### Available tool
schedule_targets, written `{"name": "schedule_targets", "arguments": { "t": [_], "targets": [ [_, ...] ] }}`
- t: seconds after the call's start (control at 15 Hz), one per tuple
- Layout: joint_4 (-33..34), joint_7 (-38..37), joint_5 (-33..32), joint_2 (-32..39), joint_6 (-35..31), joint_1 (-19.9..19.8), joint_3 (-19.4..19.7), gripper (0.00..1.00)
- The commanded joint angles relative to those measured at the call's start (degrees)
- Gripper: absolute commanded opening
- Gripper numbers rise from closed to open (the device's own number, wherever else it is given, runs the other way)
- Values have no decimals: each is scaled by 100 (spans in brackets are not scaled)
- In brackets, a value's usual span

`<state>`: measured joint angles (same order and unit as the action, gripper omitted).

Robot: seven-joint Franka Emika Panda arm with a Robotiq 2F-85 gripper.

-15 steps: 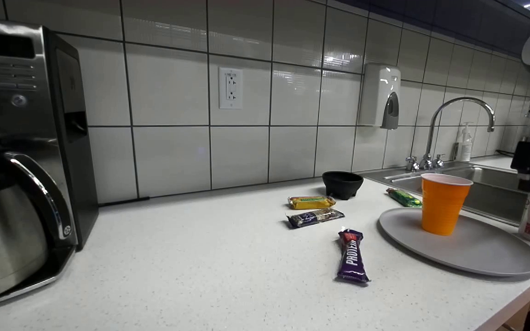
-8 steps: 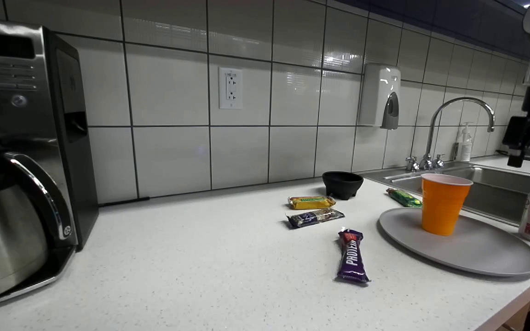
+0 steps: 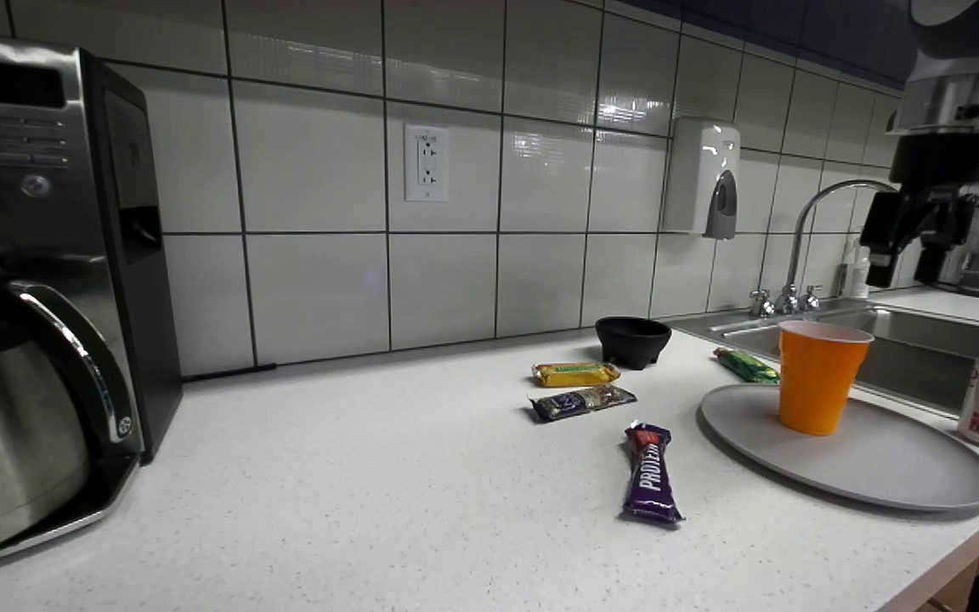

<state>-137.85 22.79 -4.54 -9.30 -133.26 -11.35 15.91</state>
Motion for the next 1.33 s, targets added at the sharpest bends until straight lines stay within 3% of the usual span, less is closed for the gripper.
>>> {"name": "schedule_targets", "arguments": {
  "t": [0.0,0.6,1.27],
  "targets": [
    [-11,-81,83,-3,104,201,-248,100],
    [-132,-72,335,182,57,607,-592,100],
    [-228,8,705,628,-131,704,-765,100]
  ]
}}
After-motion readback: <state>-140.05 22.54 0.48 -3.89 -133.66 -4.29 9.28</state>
